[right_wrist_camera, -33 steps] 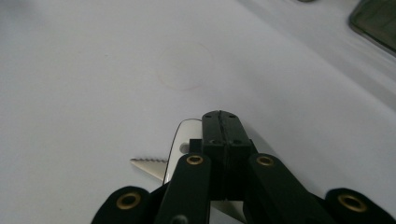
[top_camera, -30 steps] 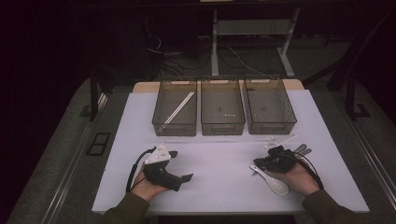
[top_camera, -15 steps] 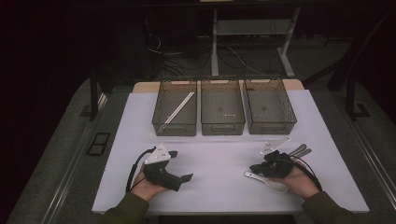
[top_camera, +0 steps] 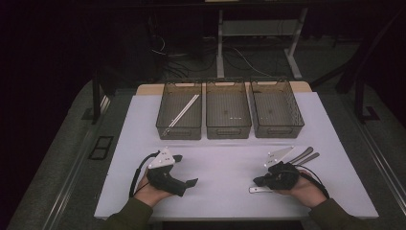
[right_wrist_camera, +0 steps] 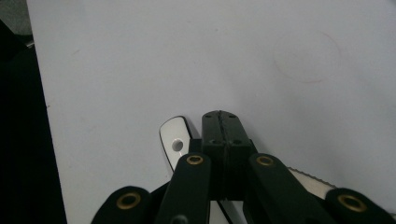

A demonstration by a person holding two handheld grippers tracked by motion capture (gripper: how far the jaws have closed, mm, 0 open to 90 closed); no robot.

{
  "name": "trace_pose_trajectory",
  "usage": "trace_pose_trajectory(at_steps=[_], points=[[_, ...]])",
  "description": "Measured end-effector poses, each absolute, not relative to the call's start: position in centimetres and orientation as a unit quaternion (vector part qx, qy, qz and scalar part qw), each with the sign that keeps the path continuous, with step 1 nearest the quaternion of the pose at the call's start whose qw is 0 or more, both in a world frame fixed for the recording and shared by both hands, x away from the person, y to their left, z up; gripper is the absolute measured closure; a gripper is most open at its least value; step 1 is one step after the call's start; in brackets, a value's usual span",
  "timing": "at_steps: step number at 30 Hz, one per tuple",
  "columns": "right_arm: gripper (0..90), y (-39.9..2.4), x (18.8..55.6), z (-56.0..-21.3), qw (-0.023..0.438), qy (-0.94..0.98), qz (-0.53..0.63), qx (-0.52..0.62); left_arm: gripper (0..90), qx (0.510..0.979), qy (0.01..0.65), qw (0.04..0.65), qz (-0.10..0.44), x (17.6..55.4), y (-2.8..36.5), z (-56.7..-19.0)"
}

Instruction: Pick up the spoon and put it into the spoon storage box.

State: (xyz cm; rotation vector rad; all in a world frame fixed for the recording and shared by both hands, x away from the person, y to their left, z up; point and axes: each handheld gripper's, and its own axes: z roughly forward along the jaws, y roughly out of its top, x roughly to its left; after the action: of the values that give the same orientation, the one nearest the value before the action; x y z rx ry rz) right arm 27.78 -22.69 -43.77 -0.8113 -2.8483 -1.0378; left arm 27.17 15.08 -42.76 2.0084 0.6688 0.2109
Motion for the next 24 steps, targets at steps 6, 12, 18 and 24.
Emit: trace_pose_trajectory(at_steps=[6, 12, 18, 24], points=[[83.1, -24.6, 27.7, -42.1, -0.006, -0.879, -0.388, -0.277, 0.0, 0.827, 0.273, 0.484, 0.087, 27.2, 15.2, -42.7], [67.6, -27.1, 26.8, -40.8, -0.014, -0.858, -0.423, -0.292, 0.0, 0.827, 0.272, 0.485, 0.085, 27.2, 15.3, -42.8], [55.0, -29.4, 26.2, -40.3, -0.033, -0.844, -0.433, -0.313, 0.0, 0.828, 0.273, 0.483, 0.080, 27.3, 15.3, -42.9], [50.0, -31.7, 25.2, -40.5, -0.047, -0.835, -0.434, -0.335, 0.0, 0.829, 0.272, 0.482, 0.080, 27.3, 15.3, -42.9]])
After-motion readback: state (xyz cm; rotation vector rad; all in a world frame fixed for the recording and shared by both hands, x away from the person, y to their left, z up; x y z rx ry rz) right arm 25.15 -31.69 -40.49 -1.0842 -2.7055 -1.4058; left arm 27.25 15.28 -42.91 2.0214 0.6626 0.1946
